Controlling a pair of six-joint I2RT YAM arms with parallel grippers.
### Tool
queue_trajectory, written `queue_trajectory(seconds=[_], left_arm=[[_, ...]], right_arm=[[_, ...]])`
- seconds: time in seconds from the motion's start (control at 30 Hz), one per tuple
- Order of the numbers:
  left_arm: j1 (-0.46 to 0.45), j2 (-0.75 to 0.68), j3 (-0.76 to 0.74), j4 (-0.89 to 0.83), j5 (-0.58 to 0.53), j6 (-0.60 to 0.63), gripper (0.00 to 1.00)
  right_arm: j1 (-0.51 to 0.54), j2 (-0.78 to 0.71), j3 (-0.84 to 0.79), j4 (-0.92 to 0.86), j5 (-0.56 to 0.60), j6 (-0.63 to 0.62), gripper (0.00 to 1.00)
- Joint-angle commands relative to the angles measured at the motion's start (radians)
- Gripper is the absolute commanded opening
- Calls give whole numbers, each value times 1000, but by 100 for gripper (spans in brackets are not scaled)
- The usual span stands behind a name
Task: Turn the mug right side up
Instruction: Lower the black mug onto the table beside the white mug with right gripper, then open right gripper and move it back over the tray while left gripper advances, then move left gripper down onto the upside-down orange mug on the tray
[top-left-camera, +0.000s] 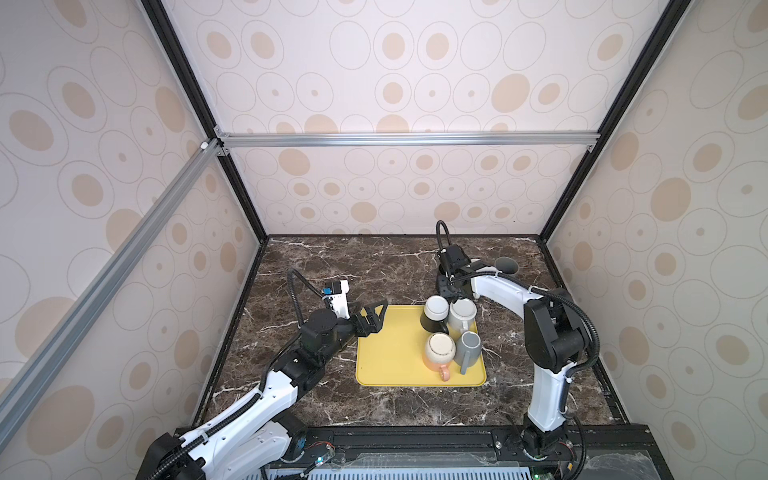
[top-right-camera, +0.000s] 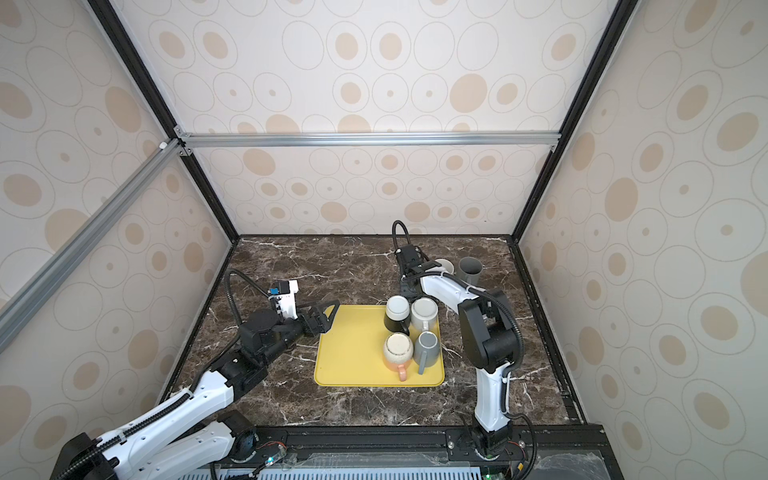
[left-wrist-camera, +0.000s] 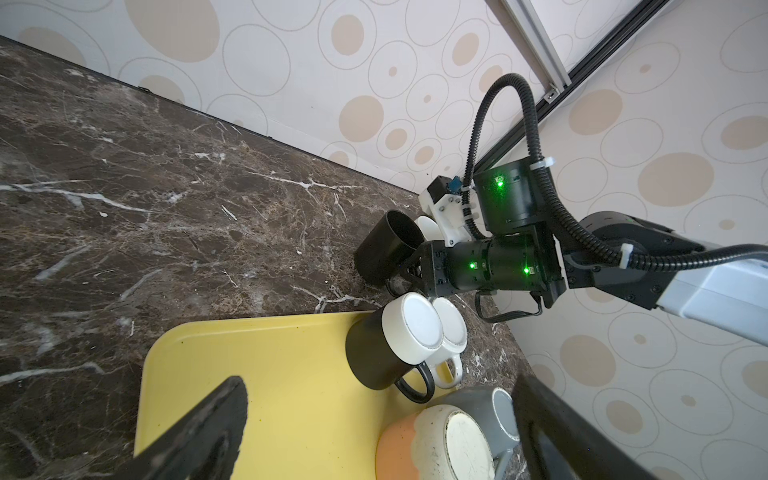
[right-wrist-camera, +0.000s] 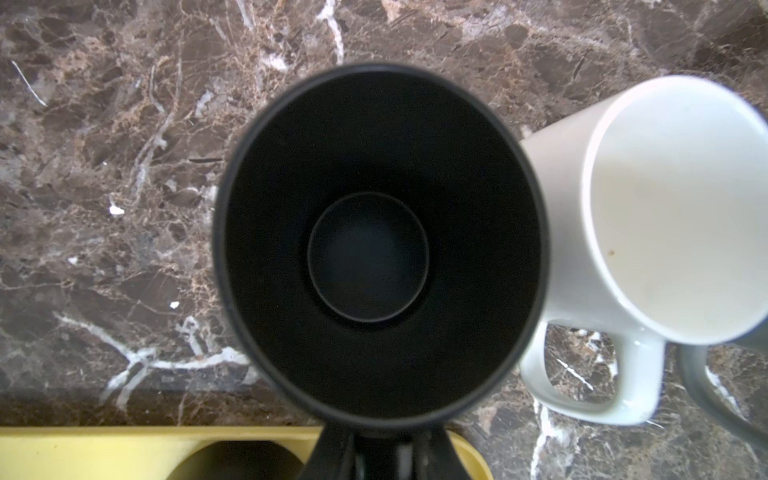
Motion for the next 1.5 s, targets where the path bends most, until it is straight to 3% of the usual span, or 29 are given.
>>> queue_trajectory(seconds=[0.0, 0.27, 0.4, 0.5, 0.67, 0.83, 0.97, 1.07, 1.13, 1.47], left_arm=[[7, -18, -4, 12, -4, 3, 100], [7, -13, 2, -14, -35, 10, 100], [6, 18, 29, -107, -98, 9, 100], [8, 33, -1, -77, -127, -18, 100], [7, 75, -53, 54, -35, -60, 100], [-11, 109, -81, 80, 61, -80, 100], [-170, 95, -22, -138, -159, -17, 100], [-311, 121, 58, -311, -366, -61, 100], [-370, 153, 96, -367, -422, -101, 100], [-545, 359, 168, -291, -410, -219, 100]], right_arm=[[-5, -40, -7, 32, 16, 9, 25], [-4, -128, -31, 12, 1, 11, 27], [-4, -239, -61, -8, -4, 18, 27], [-2, -331, -95, -10, -48, 19, 27], [9, -477, -168, -4, -301, 67, 26], [89, -617, -218, -80, -251, 59, 26], [146, -730, -288, -113, -164, 58, 26], [161, -798, -330, -133, -87, 74, 25], [163, -822, -355, -124, -67, 73, 25], [161, -813, -401, -79, -97, 66, 25]])
